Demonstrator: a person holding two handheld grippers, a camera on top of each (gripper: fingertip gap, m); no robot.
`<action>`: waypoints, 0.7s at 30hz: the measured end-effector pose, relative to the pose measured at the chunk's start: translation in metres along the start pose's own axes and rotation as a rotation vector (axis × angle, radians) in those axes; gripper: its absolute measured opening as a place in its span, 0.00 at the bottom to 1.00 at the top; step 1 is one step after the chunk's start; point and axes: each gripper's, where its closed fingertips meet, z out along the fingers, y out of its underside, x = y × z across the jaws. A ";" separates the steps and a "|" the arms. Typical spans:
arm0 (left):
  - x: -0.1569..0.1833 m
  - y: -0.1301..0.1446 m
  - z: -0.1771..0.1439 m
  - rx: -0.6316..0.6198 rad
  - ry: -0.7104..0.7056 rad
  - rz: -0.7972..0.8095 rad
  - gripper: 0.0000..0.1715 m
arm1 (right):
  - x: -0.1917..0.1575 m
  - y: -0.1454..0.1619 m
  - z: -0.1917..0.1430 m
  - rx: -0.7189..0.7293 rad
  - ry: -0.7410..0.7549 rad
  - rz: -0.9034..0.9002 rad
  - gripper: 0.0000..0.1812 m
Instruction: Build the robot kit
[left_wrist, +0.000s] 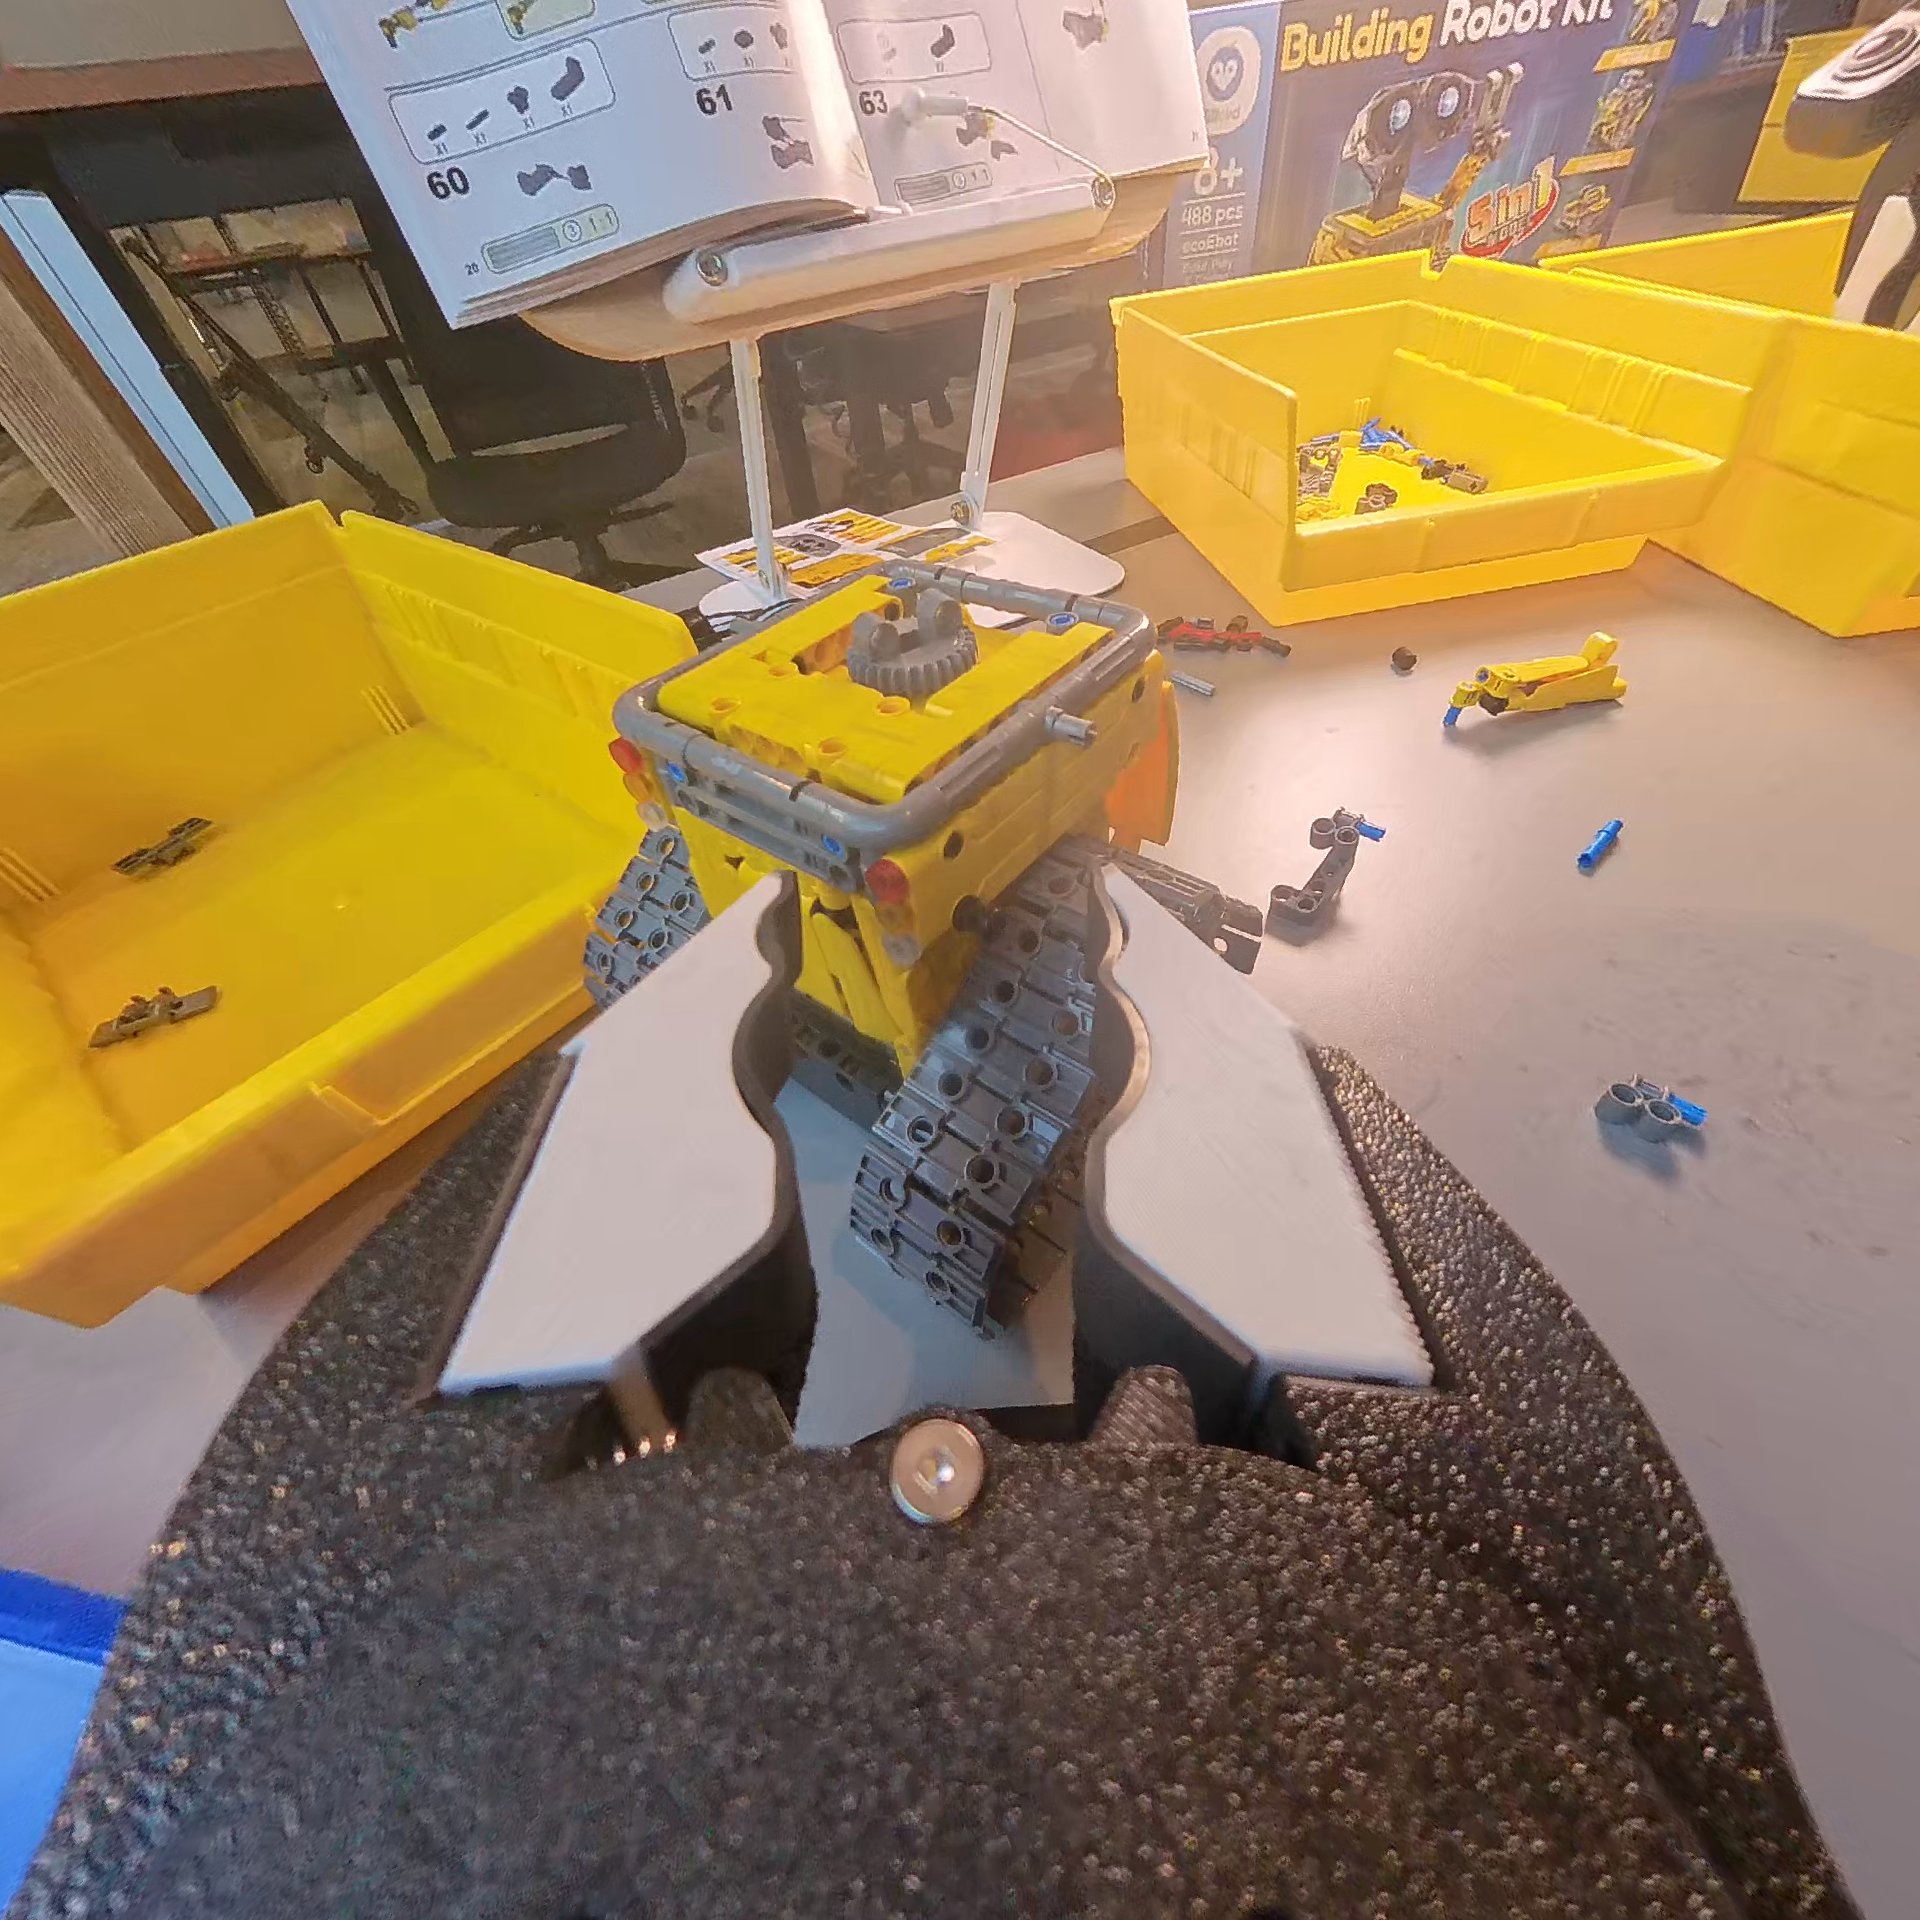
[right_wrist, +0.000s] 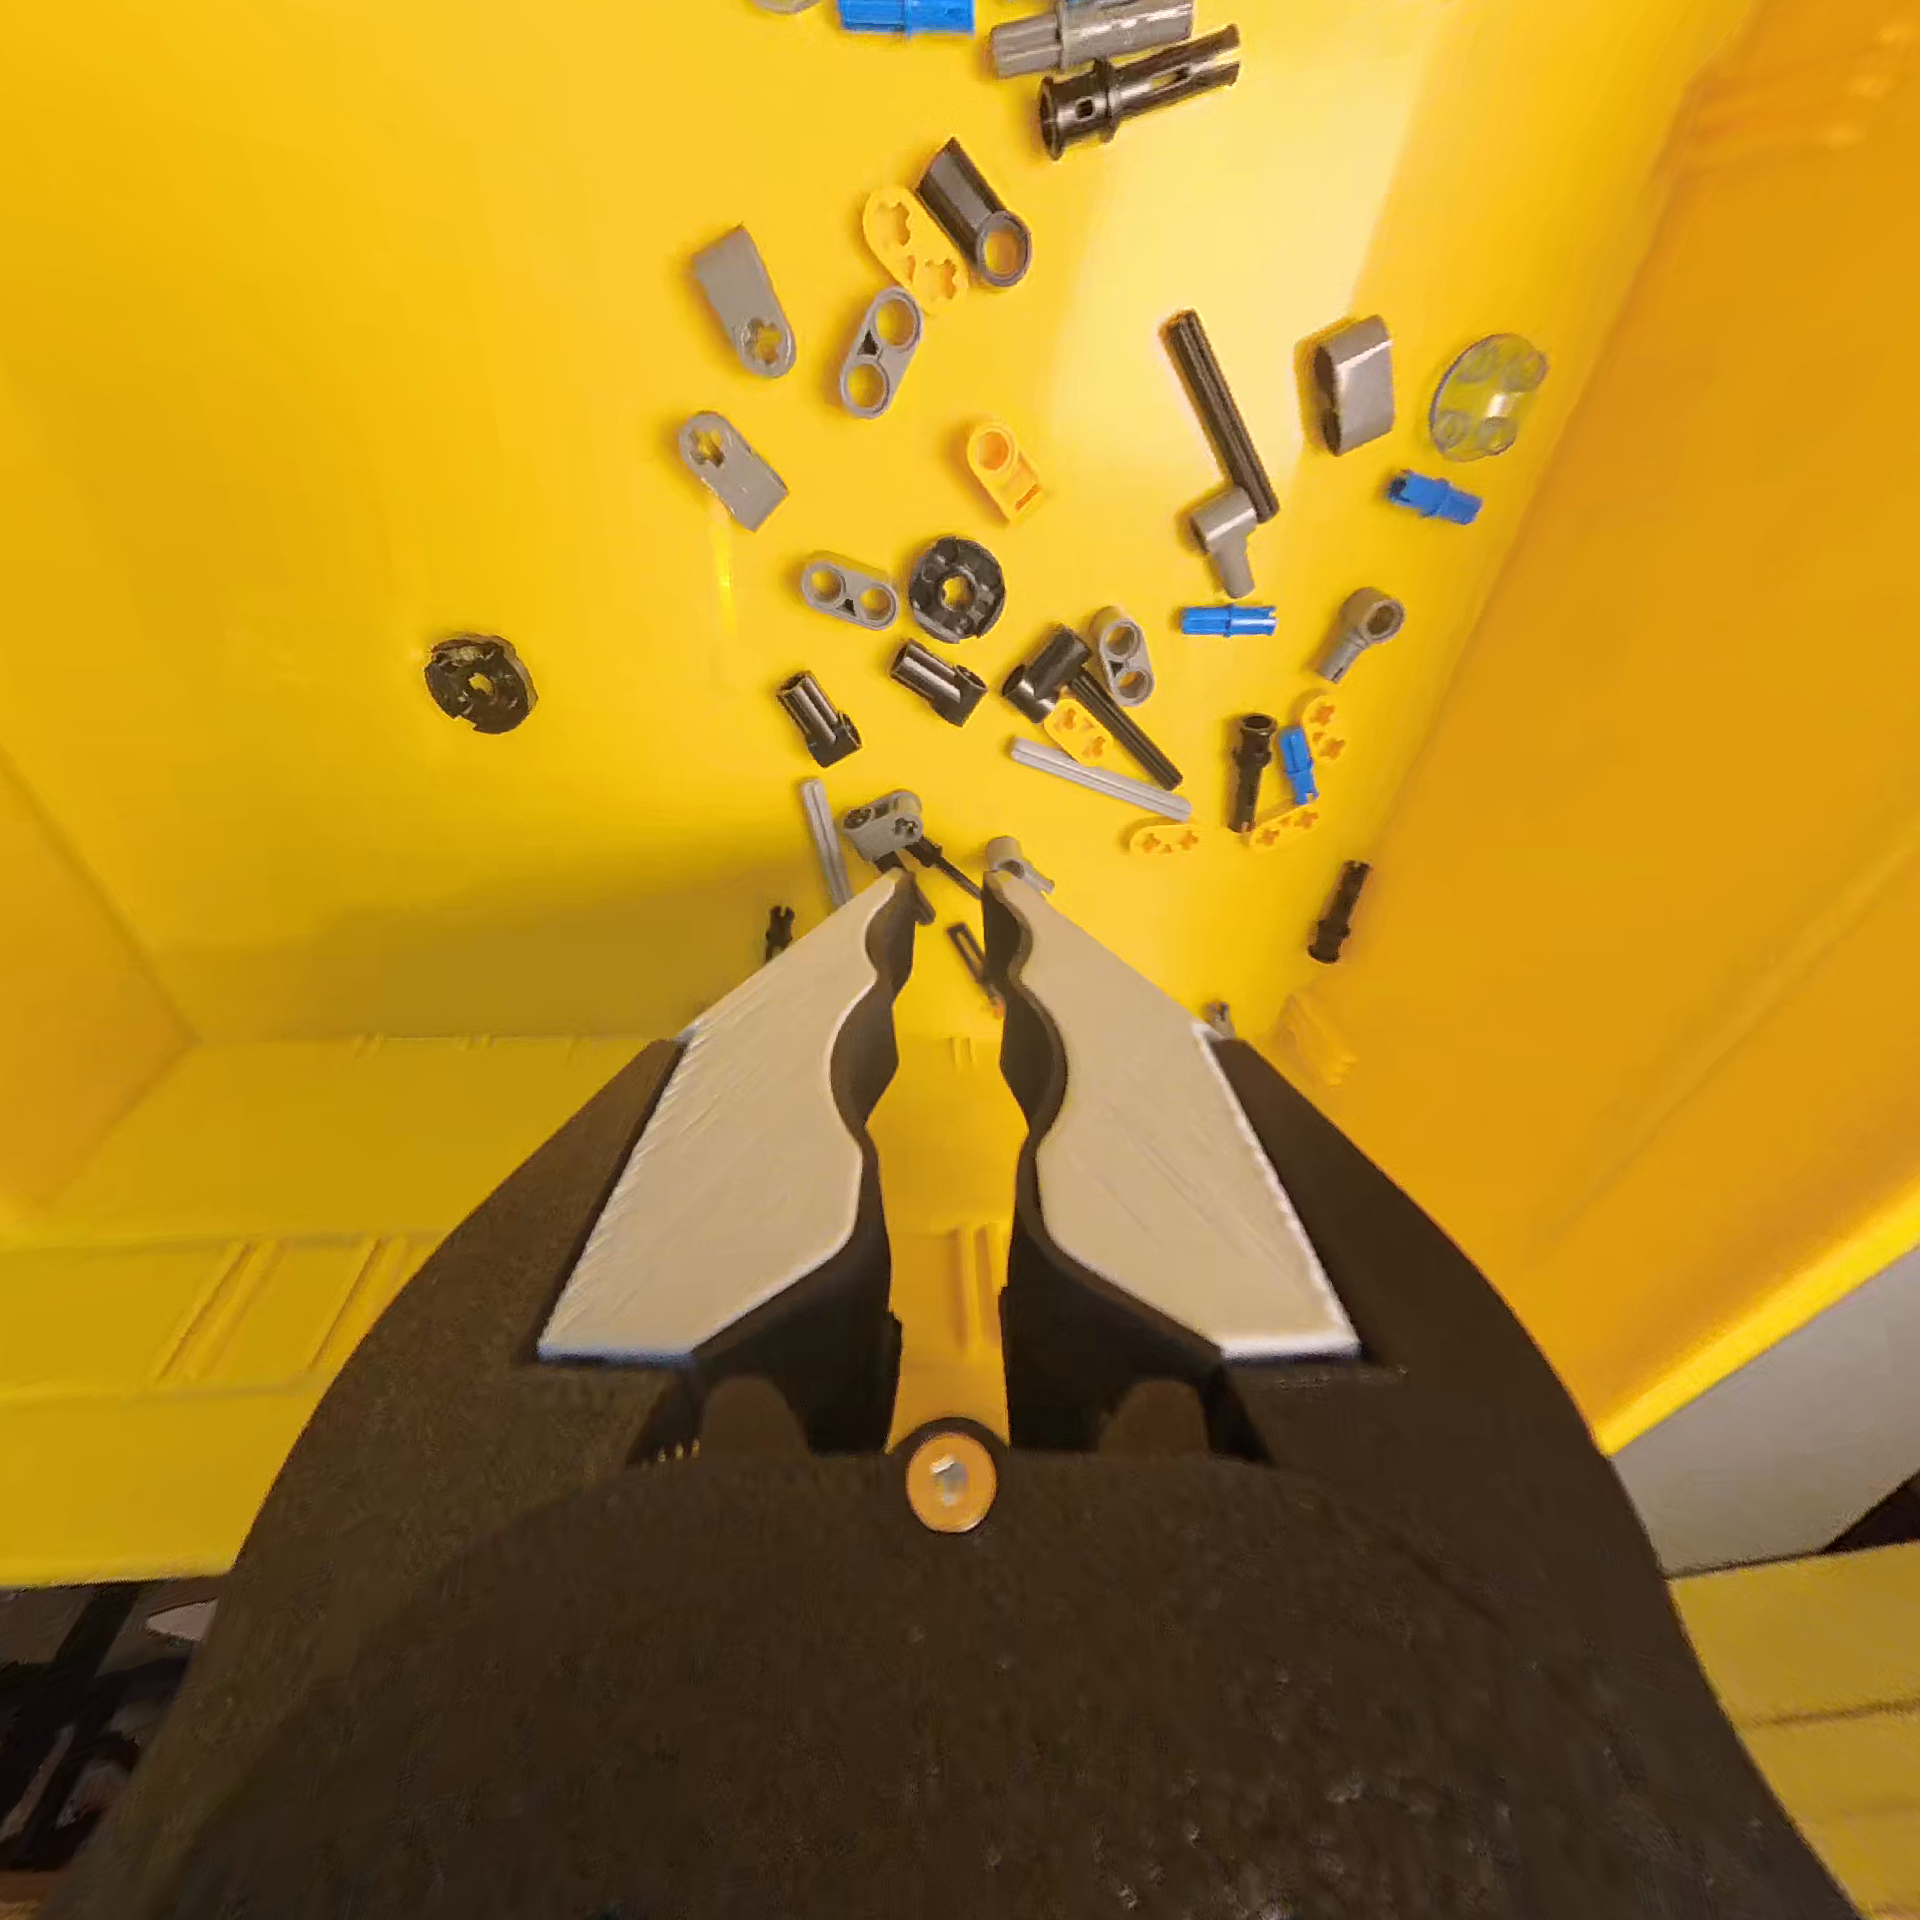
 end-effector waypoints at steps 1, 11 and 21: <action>0.000 0.000 0.000 0.000 0.000 0.000 0.31 | -0.002 -0.001 0.002 -0.007 -0.004 -0.007 0.07; 0.000 0.001 0.000 -0.003 0.004 -0.007 0.31 | -0.003 -0.036 -0.010 0.170 -0.022 0.002 0.04; 0.000 0.001 0.001 -0.004 0.004 -0.008 0.31 | -0.020 0.005 0.001 -0.026 -0.059 -0.017 0.10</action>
